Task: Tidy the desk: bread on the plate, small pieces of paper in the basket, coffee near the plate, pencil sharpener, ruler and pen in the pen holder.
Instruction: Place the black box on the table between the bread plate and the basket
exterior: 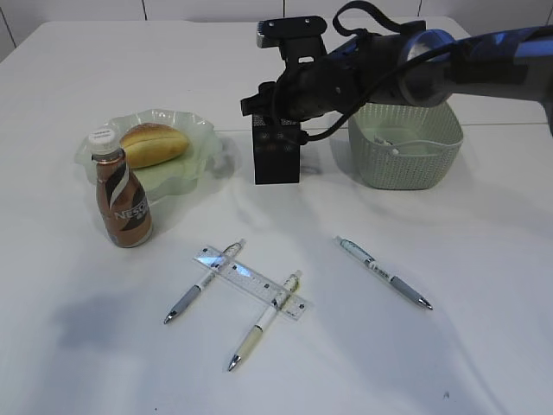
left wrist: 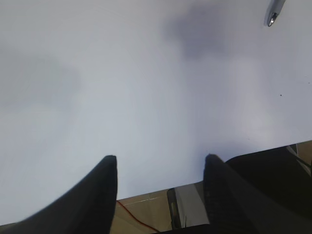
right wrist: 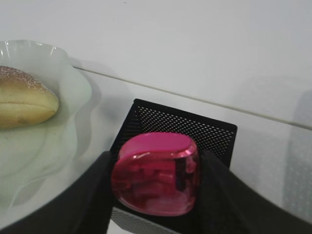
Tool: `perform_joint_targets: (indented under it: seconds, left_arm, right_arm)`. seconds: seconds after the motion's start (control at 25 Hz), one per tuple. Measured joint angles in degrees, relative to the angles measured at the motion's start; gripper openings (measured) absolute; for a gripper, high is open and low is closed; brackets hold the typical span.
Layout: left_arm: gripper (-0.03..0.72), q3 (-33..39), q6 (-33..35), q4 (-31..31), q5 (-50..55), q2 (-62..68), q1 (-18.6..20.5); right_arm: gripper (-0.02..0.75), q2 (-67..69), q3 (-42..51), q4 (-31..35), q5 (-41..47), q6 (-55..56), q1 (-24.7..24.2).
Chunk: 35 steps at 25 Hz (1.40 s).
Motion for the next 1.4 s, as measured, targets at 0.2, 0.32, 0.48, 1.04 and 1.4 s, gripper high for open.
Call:
perform_joint_targets:
  seconds: [0.2,0.32,0.48,1.04,1.4]
  left_arm:
    - [0.394,0.00,0.00,0.00,0.00,0.00,0.00]
    - [0.394,0.00,0.00,0.00,0.00,0.00,0.00]
    - [0.394,0.00,0.00,0.00,0.00,0.00,0.00]
    - [0.394,0.00,0.00,0.00,0.00,0.00,0.00]
    - [0.394,0.00,0.00,0.00,0.00,0.00,0.00]
  right_arm:
    - [0.412,0.00,0.00,0.00,0.00,0.09,0.00]
    - [0.412,0.00,0.00,0.00,0.00,0.09,0.00]
    - [0.412,0.00,0.00,0.00,0.00,0.09,0.00]
    - [0.461,0.00,0.00,0.65,0.00,0.09,0.00]
    - [0.462,0.00,0.00,1.84,0.15,0.09,0.00]
